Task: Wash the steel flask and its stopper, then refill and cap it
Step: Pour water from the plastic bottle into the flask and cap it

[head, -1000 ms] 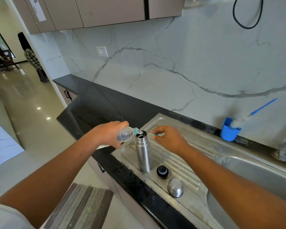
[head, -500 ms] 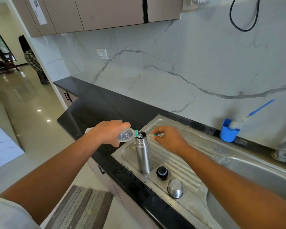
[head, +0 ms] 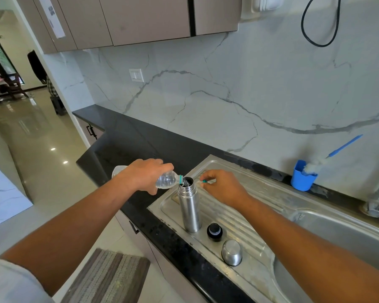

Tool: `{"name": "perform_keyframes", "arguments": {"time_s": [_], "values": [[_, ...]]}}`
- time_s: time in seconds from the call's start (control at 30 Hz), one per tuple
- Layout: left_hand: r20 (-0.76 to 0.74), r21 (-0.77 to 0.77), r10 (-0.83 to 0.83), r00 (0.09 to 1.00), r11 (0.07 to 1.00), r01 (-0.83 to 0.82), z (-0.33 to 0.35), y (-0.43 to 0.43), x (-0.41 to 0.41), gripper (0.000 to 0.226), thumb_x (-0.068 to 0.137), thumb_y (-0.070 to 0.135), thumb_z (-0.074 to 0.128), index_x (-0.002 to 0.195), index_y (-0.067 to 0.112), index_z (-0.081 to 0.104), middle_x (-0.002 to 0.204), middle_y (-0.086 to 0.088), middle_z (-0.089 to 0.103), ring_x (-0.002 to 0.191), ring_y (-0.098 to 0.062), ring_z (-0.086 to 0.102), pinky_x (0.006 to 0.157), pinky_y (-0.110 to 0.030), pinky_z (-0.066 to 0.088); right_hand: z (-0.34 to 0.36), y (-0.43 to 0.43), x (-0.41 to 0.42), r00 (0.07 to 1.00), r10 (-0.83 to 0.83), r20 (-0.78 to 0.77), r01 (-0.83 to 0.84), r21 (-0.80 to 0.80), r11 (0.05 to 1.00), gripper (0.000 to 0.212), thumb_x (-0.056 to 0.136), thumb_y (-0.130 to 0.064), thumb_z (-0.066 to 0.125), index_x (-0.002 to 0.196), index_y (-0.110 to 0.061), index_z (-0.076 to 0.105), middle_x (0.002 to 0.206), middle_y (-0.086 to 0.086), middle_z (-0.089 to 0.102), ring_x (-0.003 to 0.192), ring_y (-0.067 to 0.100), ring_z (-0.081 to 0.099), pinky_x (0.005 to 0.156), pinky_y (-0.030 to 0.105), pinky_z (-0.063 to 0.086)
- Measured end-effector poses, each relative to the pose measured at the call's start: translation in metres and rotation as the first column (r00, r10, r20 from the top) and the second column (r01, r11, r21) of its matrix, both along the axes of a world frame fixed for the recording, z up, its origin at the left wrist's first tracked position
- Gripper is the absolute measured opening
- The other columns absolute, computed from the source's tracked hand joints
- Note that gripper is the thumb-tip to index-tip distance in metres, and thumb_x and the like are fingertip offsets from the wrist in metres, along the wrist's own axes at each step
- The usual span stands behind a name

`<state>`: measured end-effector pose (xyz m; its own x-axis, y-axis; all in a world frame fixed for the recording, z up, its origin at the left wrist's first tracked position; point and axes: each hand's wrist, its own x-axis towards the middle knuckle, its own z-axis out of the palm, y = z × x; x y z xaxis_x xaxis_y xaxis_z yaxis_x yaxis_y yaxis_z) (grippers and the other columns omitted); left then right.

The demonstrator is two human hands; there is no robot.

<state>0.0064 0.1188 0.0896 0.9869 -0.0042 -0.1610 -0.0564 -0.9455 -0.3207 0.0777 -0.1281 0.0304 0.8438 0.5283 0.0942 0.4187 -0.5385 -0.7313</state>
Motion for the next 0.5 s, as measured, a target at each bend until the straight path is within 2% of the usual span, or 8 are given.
{"name": "perform_keyframes", "arguments": {"time_s": [0.5], "values": [[-0.016,0.105,-0.037,0.999,0.994,0.039,0.0093,-0.006,0.0065,0.082,0.08,0.03,0.084,0.146,0.035,0.036,0.127,0.002,0.054,0.115,-0.019,0.056,0.084,-0.035,0.049,0.0005,-0.0014,-0.0023,1.0,0.006,0.006,-0.006,0.001,1.0,0.021,0.095,-0.02,0.07,0.116,-0.023,0.076,0.119,-0.005,0.072,0.108,0.01,0.064,0.091,0.022,0.046]]}}
